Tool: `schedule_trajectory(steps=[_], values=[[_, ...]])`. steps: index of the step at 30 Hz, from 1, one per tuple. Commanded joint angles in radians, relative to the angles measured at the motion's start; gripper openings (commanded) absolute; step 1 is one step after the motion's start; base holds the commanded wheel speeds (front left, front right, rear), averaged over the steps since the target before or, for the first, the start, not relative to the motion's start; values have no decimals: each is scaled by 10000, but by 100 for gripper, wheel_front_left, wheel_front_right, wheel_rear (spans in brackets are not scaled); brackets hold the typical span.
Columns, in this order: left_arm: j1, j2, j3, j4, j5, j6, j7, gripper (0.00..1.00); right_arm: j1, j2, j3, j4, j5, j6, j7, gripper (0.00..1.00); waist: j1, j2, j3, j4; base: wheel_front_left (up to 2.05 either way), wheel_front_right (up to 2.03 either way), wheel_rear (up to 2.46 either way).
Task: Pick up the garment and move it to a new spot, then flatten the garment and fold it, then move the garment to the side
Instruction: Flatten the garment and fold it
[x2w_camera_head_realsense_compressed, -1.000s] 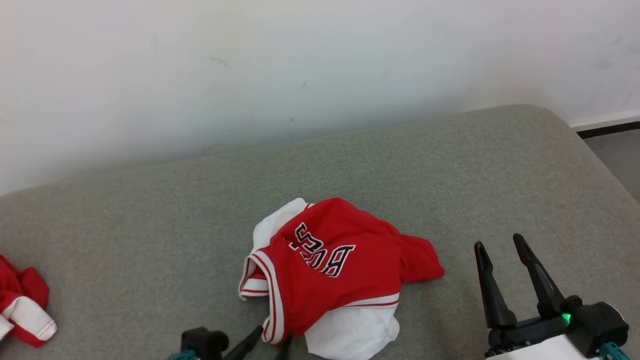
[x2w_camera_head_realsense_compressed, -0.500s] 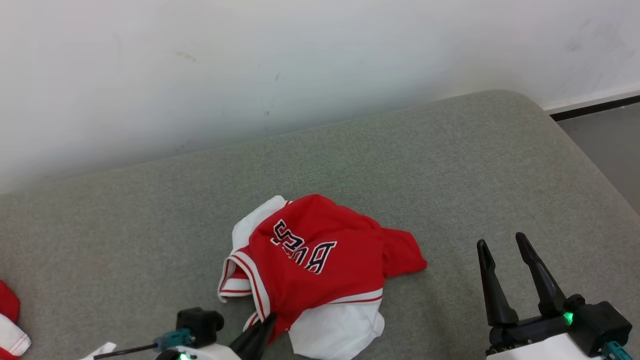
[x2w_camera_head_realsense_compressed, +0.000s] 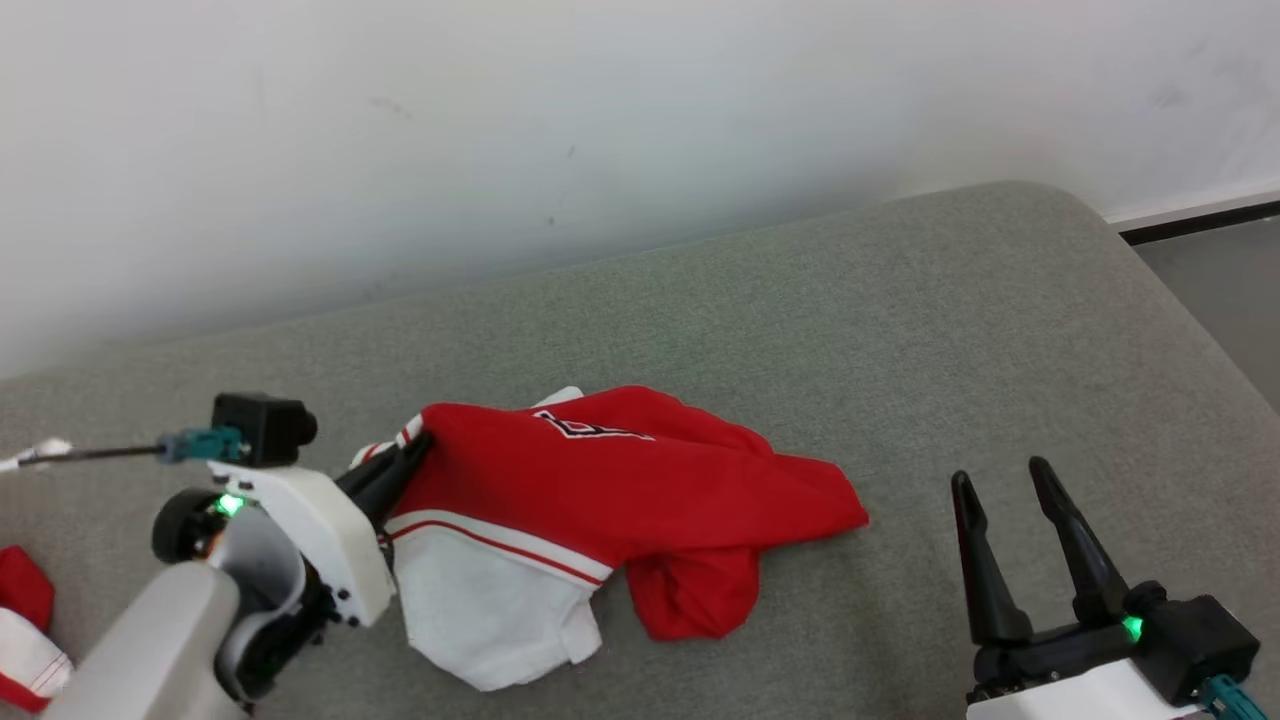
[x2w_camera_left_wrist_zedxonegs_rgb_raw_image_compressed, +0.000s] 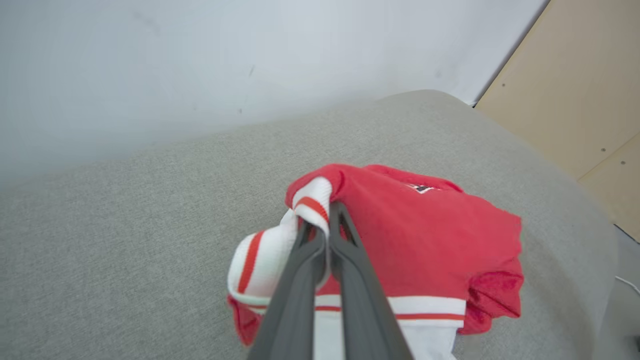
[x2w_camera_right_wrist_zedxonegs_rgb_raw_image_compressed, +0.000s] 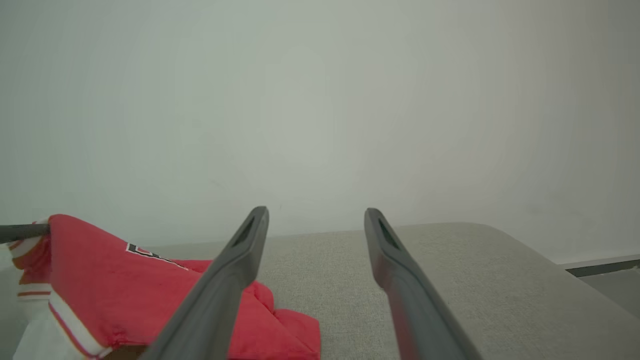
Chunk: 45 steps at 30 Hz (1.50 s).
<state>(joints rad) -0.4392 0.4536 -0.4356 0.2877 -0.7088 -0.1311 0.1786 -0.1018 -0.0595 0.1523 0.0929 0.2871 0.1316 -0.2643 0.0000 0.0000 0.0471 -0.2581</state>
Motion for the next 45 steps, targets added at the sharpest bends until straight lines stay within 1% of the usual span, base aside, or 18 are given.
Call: schedule_trajectory(steps=[1,3,5,7,10,11,12,13,17,21,25,28,31,35,38,41,44,45], values=[[-228,137,-71,249,-126,16,143,0,-95,-5,60,16,-32,-18,0,100,0,0,75,-78,0,0,0],[-858,400,-373,969,-433,15,480,0,-233,-12,156,32,20,-18,0,100,0,0,200,-226,0,0,0],[-1298,468,-662,1686,-861,14,783,0,-298,1,207,62,51,-18,0,100,0,0,330,-402,0,0,0],[-1740,677,-1008,2316,-1041,15,902,0,-411,16,237,89,94,-18,0,100,0,0,478,-569,0,0,0],[-2249,742,-1464,3149,-1293,15,631,0,-529,39,300,165,166,-18,0,100,0,0,643,-758,0,0,0],[-2371,727,-1589,3408,-1395,15,533,11,-565,41,325,194,189,-18,0,100,0,0,662,-788,0,0,0],[-2478,692,-1702,3661,-1510,15,433,45,-597,45,347,217,205,-18,0,100,0,0,674,-808,0,0,0],[-2584,661,-1849,3854,-1614,15,322,100,-621,52,375,250,221,-18,0,100,0,0,678,-818,0,0,0],[-2889,662,-2468,4051,-1877,15,-217,100,-590,64,390,344,217,-18,0,100,0,0,511,-646,0,0,0],[-3111,978,-3118,3781,-1961,17,-802,100,-407,68,368,466,180,-18,0,100,0,0,193,-251,0,0,0],[-3061,1264,-3256,3420,-1966,16,-1799,100,-242,-9,365,539,161,-18,0,100,0,0,-92,186,0,0,0],[-2621,1244,-3091,3120,-1997,88,-2608,100,-68,-84,278,566,147,-18,0,100,0,0,-260,497,0,0,0],[-2047,1274,-2953,2563,-1893,611,-3293,100,86,-131,163,517,138,-18,0,100,0,0,-356,749,0,0,0],[-845,1180,-2687,1436,-1751,1690,-4127,100,244,-153,48,464,175,-19,0,100,0,0,-481,957,0,0,0],[347,992,-2226,420,-1848,2582,-4365,100,256,-180,36,381,164,-19,0,100,0,0,-559,979,0,0,0],[1594,769,-1977,-438,-1883,3305,-4432,100,335,-222,-28,327,183,-19,0,100,0,0,-611,1005,0,0,0],[2360,439,-2068,-984,-2106,3575,-4416,100,391,-295,-13,364,163,-19,0,100,0,0,-606,1041,0,0,0],[2520,365,-2172,-1037,-2193,3558,-4293,100,384,-315,1,374,162,-19,0,100,0,0,-602,1053,0,0,0]])
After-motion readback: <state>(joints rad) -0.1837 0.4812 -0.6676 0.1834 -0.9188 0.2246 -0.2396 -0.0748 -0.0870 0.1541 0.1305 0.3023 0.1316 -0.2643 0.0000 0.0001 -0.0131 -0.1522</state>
